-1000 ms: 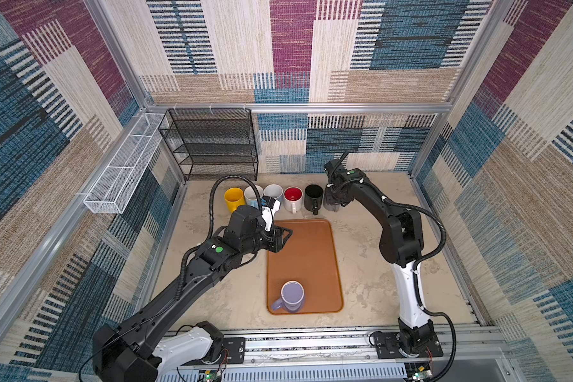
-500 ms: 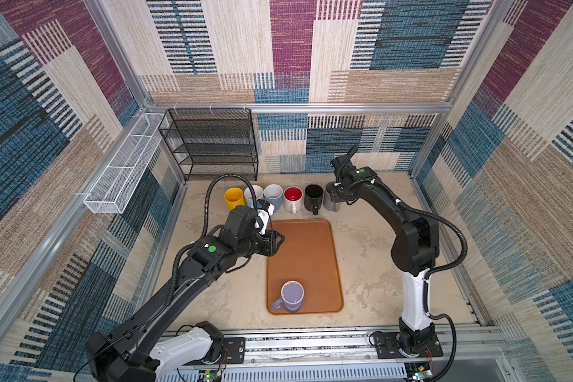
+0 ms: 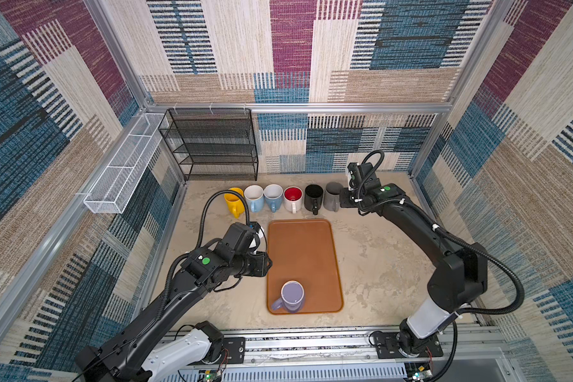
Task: Turn the mug right side up
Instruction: 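Open and raise the right gripper while the left gripper moves over the lavender mug, then lower the left gripper onto the lavender mug on the tray and close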
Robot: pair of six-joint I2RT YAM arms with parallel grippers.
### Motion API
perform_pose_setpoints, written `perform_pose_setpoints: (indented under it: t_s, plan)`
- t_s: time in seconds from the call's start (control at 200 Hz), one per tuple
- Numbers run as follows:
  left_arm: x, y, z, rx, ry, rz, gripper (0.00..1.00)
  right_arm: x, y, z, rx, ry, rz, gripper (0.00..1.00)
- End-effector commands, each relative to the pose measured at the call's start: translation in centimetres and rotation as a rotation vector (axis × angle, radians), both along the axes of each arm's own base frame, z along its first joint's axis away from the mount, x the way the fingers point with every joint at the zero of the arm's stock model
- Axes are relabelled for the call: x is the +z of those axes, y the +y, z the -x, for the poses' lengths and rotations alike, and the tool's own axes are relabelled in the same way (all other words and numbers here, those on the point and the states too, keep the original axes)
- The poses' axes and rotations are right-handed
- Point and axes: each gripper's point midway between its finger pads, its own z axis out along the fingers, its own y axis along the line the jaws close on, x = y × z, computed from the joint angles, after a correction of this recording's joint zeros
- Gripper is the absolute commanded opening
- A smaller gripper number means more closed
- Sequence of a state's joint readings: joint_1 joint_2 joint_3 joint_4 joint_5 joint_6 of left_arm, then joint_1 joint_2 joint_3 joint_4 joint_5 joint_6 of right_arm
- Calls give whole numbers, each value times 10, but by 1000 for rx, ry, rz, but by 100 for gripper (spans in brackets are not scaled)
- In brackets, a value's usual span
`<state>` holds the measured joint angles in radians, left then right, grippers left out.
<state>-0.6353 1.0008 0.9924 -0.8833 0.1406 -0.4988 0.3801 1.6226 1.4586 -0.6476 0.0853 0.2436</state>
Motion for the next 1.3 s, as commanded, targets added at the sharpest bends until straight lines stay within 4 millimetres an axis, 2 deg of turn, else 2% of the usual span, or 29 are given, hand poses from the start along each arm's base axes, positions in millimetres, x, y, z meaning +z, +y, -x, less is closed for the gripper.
perform_pose_setpoints:
  t_s: [0.0, 0.12, 0.331, 0.721, 1.052, 1.292]
  plan:
    - [-12, 0, 14, -1, 74, -8, 39, 19, 9, 5, 11, -90, -115, 35]
    - [-23, -1, 22, -10, 107, -24, 39, 22, 10, 18, 36, -119, -151, 35]
    - [-37, -3, 30, -34, 134, -59, 39, 15, -2, 24, 2, -106, -109, 34]
    - [-61, -13, 48, -128, 193, -128, 38, 8, -10, 24, -27, -95, -80, 34]
    - [-76, -17, 64, -185, 206, -178, 37, 14, -18, 30, -50, -109, -73, 34]
    - [-83, -35, 72, -276, 180, -177, 37, 17, -19, 32, -54, -111, -74, 34]
